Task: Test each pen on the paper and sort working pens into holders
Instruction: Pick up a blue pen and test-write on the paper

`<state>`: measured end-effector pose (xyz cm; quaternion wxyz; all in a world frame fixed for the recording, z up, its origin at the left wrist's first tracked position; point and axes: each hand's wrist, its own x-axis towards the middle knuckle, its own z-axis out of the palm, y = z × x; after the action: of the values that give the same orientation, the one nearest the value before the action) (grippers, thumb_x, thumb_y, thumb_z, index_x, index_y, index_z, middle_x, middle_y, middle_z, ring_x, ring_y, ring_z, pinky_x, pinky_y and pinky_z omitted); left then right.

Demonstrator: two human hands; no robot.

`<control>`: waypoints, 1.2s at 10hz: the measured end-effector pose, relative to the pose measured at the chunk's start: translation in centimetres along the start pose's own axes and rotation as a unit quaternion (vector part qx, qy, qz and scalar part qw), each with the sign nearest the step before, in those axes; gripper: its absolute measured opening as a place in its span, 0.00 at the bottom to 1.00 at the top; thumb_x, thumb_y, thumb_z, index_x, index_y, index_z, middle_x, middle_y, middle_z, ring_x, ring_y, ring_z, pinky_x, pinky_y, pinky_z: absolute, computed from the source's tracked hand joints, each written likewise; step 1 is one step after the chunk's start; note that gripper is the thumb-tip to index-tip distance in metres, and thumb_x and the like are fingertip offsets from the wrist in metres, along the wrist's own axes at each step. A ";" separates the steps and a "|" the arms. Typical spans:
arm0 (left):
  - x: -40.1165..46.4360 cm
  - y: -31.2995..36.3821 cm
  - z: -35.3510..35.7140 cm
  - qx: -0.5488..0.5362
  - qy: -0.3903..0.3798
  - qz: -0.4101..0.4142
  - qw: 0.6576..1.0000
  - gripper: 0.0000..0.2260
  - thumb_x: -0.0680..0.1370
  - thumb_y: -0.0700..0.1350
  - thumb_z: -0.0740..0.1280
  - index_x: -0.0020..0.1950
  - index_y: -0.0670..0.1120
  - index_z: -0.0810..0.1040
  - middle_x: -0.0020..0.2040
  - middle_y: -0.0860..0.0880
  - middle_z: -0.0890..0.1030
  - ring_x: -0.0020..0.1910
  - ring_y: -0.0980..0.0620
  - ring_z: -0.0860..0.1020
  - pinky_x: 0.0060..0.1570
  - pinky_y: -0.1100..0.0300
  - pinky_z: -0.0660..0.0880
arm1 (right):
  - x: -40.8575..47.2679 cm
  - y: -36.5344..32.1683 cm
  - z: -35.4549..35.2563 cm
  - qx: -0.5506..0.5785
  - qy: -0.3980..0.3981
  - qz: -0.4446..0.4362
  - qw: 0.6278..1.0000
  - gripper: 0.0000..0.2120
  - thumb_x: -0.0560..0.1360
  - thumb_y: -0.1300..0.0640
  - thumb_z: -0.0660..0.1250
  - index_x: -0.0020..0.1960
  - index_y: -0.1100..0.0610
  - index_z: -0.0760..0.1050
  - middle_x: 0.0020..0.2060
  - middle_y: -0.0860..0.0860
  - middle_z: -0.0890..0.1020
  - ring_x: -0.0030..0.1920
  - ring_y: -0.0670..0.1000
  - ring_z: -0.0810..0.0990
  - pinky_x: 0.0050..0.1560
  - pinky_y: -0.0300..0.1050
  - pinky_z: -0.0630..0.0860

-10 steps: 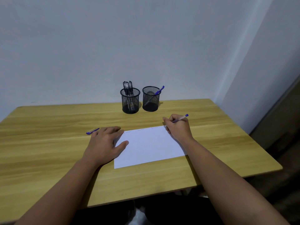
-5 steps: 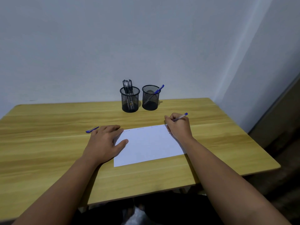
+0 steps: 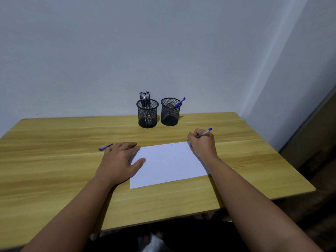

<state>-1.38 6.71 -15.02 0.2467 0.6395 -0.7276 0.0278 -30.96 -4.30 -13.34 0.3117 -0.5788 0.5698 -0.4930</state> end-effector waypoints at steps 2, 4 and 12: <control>0.1 -0.1 0.0 -0.001 -0.001 0.000 1.000 0.26 0.74 0.68 0.60 0.66 0.57 0.80 0.68 0.57 0.77 0.69 0.51 0.72 0.64 0.46 0.65 | 0.1 0.0 0.0 -0.024 0.016 -0.002 1.000 0.19 0.78 0.58 0.68 0.36 0.69 0.66 0.29 0.67 0.70 0.29 0.54 0.69 0.32 0.46 0.67; 0.1 0.1 -0.1 -0.007 -0.001 -0.001 1.000 0.26 0.74 0.68 0.60 0.66 0.57 0.80 0.68 0.57 0.77 0.69 0.51 0.72 0.64 0.46 0.64 | 0.0 -0.2 0.0 -0.007 0.010 0.023 1.000 0.18 0.80 0.61 0.66 0.39 0.69 0.62 0.28 0.58 0.66 0.27 0.54 0.68 0.27 0.46 0.65; -0.6 -5.1 -4.8 0.059 0.067 -0.174 0.981 0.15 0.76 0.51 0.69 0.61 0.51 0.83 0.62 0.48 0.78 0.58 0.42 0.77 0.52 0.45 0.75 | -3.1 -8.9 3.3 0.188 -0.071 0.115 0.973 0.06 0.83 0.63 0.67 0.50 0.62 0.81 0.33 0.56 0.81 0.22 0.46 0.75 0.22 0.36 0.67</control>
<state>5.01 8.07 -12.48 0.2577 0.7665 -0.5842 0.0698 -24.35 -0.55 -6.80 0.5091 -0.4745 0.5059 -0.5096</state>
